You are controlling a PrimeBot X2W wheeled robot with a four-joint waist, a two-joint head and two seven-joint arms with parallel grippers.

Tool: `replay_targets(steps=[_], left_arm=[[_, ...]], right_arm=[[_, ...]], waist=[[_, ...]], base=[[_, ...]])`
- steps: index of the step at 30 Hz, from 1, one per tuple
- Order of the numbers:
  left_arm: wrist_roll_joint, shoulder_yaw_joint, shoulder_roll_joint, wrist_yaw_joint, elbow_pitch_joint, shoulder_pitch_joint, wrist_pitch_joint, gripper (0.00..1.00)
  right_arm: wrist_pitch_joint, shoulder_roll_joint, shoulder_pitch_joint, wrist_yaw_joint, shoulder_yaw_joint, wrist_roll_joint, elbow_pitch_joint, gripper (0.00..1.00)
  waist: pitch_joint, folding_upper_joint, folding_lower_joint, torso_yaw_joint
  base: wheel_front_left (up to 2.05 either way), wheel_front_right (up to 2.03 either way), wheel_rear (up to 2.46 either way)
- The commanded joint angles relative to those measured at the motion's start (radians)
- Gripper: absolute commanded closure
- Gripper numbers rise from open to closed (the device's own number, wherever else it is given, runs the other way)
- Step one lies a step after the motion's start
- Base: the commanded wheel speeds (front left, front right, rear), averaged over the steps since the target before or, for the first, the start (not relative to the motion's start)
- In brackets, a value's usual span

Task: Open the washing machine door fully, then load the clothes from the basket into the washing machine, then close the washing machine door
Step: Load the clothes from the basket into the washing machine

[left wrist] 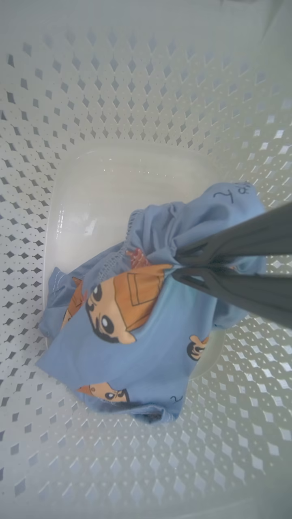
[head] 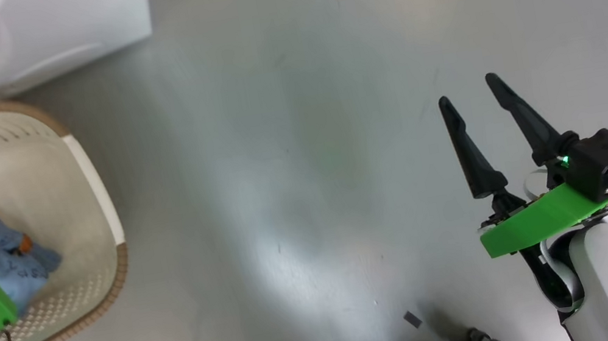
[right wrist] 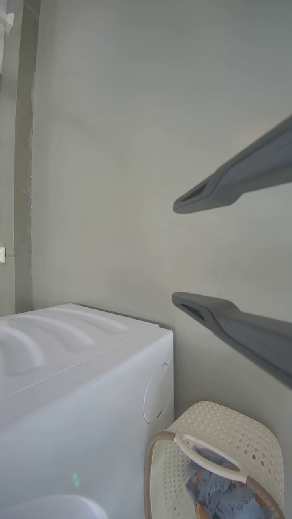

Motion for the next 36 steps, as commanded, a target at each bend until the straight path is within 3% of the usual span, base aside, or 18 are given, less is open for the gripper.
replay_targets(steps=[1,19,36], left_arm=[[-0.005,0.017,0.041,-0.006,-0.005,0.054,-0.028,1.0],[-0.011,-0.011,0.002,-0.042,-0.058,0.172,-0.242,1.0],[0.032,0.039,-0.044,-0.013,-0.47,0.343,-0.25,1.0]], right_arm=[[-0.012,-0.004,0.031,0.002,0.024,-0.015,-0.011,0.0],[-0.012,-0.024,0.062,0.002,0.042,-0.032,0.041,0.0],[-0.012,-0.032,0.081,0.002,0.037,-0.031,0.057,0.0]], waist=[[-0.061,0.0,0.0,0.017],[-0.252,0.0,0.0,0.099],[-0.352,0.0,0.0,0.175]], base=[[0.0,0.0,0.0],[0.0,0.0,0.0],[0.0,0.0,0.0]])
